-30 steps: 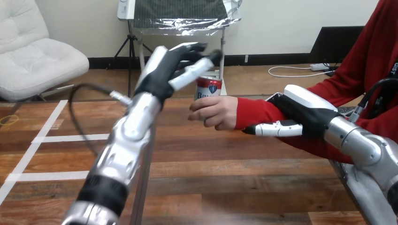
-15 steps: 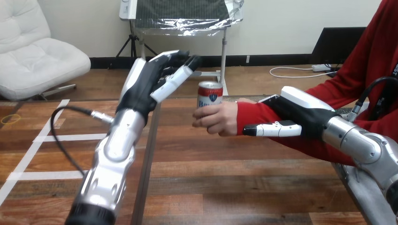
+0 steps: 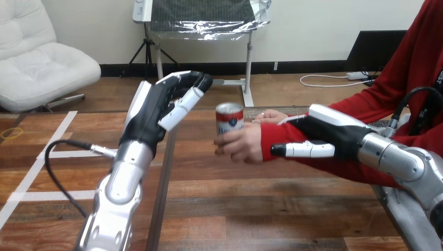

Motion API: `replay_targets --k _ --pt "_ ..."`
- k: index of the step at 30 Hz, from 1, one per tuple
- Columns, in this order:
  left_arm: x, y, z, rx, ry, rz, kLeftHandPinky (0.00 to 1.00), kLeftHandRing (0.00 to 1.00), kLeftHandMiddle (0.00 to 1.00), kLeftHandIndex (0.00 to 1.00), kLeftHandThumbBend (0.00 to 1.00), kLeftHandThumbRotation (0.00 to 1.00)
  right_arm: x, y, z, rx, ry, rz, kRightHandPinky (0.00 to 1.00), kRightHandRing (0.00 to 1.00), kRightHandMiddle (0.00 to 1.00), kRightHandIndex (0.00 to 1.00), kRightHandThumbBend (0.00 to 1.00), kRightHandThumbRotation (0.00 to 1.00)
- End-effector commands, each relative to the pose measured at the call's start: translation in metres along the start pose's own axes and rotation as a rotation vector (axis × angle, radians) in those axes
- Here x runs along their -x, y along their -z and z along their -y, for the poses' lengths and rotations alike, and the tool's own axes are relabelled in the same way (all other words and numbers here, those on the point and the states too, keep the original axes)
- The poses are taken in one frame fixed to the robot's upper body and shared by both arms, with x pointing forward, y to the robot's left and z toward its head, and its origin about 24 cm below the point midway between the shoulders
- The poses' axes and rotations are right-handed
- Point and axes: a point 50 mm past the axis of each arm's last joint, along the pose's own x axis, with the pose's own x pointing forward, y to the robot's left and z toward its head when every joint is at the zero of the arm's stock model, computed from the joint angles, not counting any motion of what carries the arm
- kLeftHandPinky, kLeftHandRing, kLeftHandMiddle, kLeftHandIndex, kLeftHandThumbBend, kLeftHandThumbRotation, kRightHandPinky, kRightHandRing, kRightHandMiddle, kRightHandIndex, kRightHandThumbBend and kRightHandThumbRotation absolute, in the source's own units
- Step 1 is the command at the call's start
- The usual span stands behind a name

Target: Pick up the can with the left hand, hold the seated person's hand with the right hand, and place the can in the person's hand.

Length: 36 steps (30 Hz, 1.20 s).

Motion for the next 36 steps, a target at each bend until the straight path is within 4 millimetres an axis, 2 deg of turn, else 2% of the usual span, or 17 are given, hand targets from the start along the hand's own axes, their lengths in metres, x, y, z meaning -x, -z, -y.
replay_targets --k 1,10,19,36 --pt "0.003 -0.029 -0.023 -0.023 -0.070 0.118 0.69 0.80 0.80 0.75 0.66 0.85 -0.008 -0.020 0.015 0.019 -0.025 0.067 0.75 0.86 0.86 0.87 1.00 1.00" --pt "0.014 -0.026 -0.030 -0.019 -0.104 0.116 0.67 0.78 0.78 0.75 0.63 0.84 -0.005 -0.020 0.015 -0.001 -0.083 0.064 0.78 0.90 0.91 0.93 1.00 0.98" --pt "0.022 -0.026 -0.035 -0.008 -0.121 0.132 0.64 0.76 0.76 0.74 0.63 0.84 -0.002 -0.021 0.015 -0.033 -0.072 0.079 0.82 0.91 0.93 0.99 1.00 0.99" --pt "0.042 -0.021 -0.033 0.030 -0.126 0.135 0.64 0.74 0.76 0.71 0.57 0.81 0.006 -0.024 0.017 -0.100 0.018 0.121 0.81 0.92 0.98 1.00 1.00 0.99"
